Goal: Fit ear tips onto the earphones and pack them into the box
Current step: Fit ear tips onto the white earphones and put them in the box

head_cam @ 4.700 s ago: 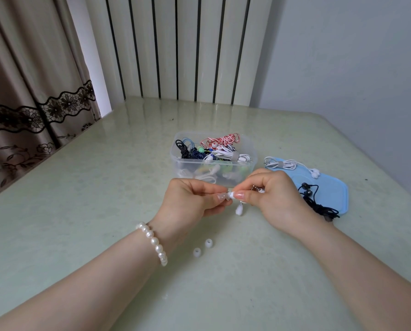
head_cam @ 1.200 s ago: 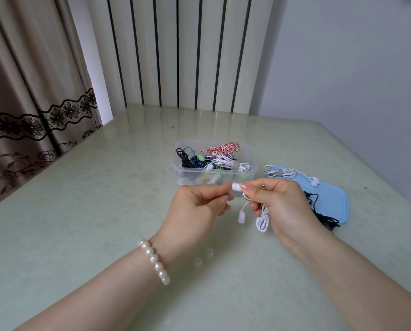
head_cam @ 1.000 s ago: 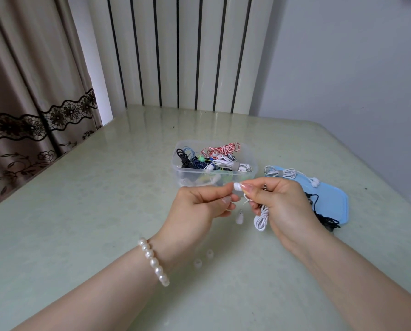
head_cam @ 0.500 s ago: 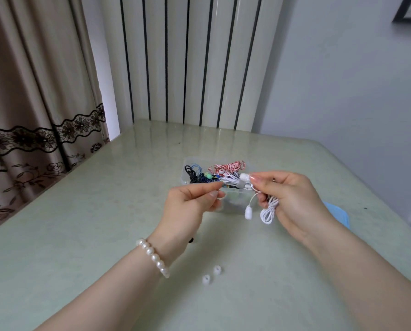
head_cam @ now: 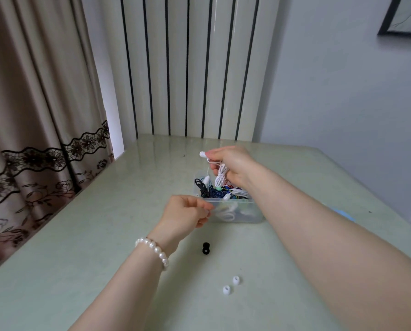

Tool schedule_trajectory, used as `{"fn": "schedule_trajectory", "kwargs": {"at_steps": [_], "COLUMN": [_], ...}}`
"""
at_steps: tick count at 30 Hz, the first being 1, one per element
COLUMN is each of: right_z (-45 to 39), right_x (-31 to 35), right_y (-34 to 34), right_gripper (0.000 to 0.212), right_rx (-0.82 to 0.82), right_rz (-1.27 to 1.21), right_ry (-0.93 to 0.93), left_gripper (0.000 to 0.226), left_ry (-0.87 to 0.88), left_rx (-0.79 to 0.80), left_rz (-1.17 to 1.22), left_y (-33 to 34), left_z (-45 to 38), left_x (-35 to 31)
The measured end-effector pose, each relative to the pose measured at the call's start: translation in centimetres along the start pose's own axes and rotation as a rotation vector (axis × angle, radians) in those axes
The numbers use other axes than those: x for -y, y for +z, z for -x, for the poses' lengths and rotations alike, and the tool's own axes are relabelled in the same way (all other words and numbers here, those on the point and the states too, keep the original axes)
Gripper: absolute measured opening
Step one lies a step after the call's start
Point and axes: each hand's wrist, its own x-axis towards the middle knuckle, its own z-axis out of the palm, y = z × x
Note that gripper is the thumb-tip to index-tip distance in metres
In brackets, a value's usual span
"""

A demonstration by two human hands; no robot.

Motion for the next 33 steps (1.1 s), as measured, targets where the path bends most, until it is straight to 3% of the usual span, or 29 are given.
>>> {"fn": "schedule_trajectory", "kwargs": {"at_steps": [4,9,15,19,25,28,33], "right_z": [-2.0,-2.2,-1.2,-1.1,-1.3,-1.8,-2.3], "right_x": [-2.1,-1.3,0.4,0.6,-0.3,-1.4,-2.7], "right_y": [0.5,0.4,-0.1,-0.7,-0.8,-0.5,-0.1], "right_gripper": [0.028,0.027,0.037,0.013,0.028,0.037,0.017], "right_rx": [-0.114,-0.069,0.152,0.121,0.171,0.077,0.023], "right_rz": [0.199,0.775,0.848,0.8,0.6,0.663,0.807], "right_ry": [0.038,0.051,0.153,0.11,0.125,0.027,-0.075], "left_gripper": [0.025,0.026,0.026,0.027,0.024,0.024,0.024], "left_ry": [-0.014,-0.02,-0.02,-0.02,-0.027,-0.033,-0.035], "left_rx": [-0.025,-0.043,-0.035,-0.042,-0.041,-0.038,-0.037], "left_rz": [-0.005,0.002,-0.025,-0.031,-0.043,-0.052,-0.063], "left_y": [-0.3,-0.4,-0.3,-0.2,-0.1,-0.1,-0.2], "left_z": [-0.2,-0.6,-0.6,-0.6,-0.5,-0.5,-0.5], "left_x": [0.3,0.5,0.7,0.7,0.7,0.8,0.9]}}
